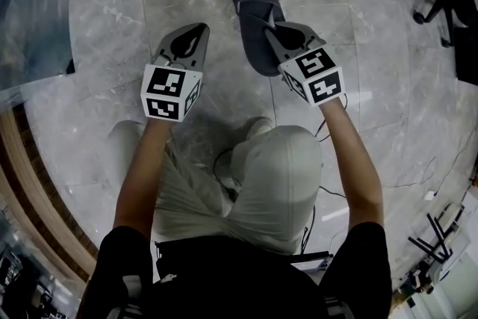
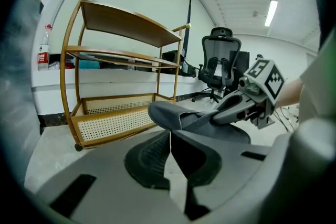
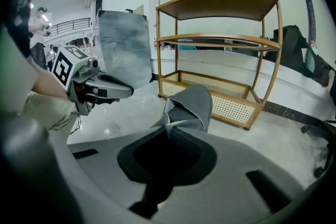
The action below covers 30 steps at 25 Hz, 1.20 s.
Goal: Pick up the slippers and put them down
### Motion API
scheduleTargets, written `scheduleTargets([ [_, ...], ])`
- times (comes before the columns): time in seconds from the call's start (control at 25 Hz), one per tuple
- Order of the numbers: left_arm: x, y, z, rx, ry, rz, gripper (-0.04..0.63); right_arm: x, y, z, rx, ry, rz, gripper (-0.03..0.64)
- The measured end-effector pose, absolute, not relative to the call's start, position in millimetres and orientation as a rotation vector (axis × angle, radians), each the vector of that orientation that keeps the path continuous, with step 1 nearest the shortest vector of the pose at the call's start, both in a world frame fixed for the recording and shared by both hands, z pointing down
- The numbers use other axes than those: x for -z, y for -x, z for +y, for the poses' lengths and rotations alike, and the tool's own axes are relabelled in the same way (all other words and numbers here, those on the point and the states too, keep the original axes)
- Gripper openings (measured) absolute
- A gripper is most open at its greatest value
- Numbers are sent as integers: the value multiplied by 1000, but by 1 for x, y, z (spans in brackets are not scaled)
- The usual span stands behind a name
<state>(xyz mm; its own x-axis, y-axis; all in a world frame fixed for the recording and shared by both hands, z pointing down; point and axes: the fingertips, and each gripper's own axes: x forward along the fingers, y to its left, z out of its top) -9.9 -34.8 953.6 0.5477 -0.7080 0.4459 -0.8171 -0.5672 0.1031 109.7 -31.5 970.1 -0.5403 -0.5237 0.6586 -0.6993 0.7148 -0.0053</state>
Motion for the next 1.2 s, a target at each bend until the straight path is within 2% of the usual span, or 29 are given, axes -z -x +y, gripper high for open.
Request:
scheduleTargets([
  [1.2,-1113,4,7,-758,-2401,-1053,8,-1129,-88,7,-538,-835,-2151,14],
])
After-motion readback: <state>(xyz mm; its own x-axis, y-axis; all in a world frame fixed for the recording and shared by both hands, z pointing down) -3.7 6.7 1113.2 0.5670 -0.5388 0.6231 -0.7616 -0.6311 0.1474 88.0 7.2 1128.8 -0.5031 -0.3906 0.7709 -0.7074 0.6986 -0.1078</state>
